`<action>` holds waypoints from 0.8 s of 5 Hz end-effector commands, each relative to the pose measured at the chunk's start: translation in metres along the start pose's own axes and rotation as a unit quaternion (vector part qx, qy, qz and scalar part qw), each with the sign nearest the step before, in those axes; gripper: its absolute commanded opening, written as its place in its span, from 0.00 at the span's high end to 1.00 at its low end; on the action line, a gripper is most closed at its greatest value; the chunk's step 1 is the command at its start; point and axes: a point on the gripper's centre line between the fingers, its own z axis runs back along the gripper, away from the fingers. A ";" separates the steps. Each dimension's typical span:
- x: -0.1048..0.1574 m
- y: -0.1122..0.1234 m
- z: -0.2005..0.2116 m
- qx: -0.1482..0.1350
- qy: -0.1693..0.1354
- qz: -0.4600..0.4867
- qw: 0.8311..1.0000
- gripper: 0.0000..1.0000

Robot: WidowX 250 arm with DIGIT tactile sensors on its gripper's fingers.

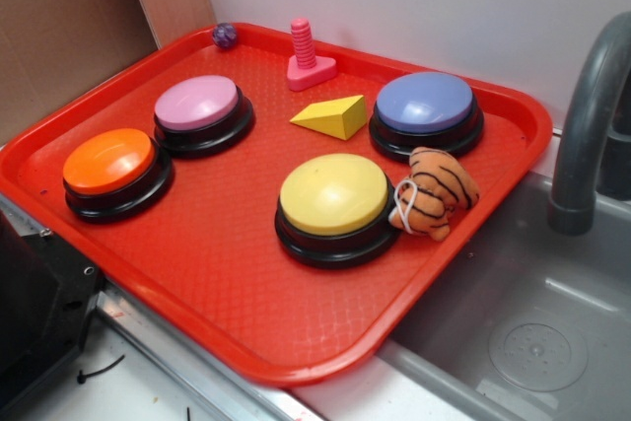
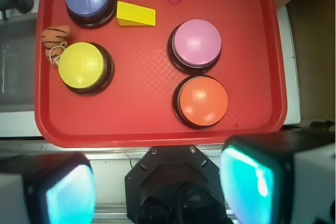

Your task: Push the orange button.

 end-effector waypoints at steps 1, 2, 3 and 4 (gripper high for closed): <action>0.066 0.085 -0.096 0.056 0.054 0.109 0.991 0.00; 0.069 0.095 -0.143 0.068 0.054 0.087 0.992 0.00; 0.056 0.077 -0.147 0.040 0.024 0.030 0.998 0.00; 0.039 0.071 -0.152 0.044 0.028 0.018 0.998 0.00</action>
